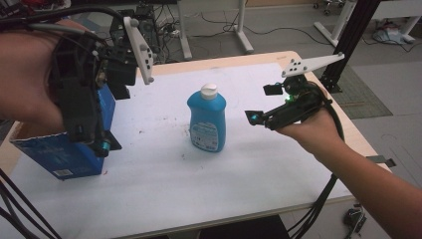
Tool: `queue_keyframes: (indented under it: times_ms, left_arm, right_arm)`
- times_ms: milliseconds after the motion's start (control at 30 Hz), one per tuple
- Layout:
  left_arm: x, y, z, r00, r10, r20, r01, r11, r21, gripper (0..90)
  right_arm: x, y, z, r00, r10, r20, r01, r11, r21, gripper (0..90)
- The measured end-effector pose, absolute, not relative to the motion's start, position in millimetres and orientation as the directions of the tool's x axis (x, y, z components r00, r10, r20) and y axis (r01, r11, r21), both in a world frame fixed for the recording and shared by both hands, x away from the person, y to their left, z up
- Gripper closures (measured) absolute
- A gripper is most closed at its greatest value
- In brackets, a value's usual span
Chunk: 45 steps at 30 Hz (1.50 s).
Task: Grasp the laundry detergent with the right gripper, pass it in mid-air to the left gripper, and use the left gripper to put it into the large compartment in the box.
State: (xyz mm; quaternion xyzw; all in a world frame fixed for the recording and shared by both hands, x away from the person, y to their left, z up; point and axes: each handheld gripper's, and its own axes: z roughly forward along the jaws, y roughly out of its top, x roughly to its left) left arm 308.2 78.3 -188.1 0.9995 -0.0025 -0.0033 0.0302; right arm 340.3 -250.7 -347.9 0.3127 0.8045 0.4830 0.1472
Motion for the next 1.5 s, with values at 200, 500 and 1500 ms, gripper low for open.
queue_keyframes:
  times_ms: [200,500,1500]
  left_arm:
    - [307,80,-188,1.0,-0.006,-0.005,-0.006,-0.998,0.064,1.7]
    - [305,82,-188,1.0,0.002,-0.007,0.002,-0.998,0.065,1.7]
    - [305,87,-188,1.0,0.009,-0.008,0.009,-0.998,0.065,1.7]
  right_arm:
    - [334,-241,-369,-0.755,0.65,0.086,0.378,0.325,0.867,1.0]
    - [333,-228,-385,-0.764,0.639,0.09,0.383,0.337,0.86,1.0]
    - [349,-180,-415,-0.785,0.597,0.167,0.413,0.302,0.859,1.0]
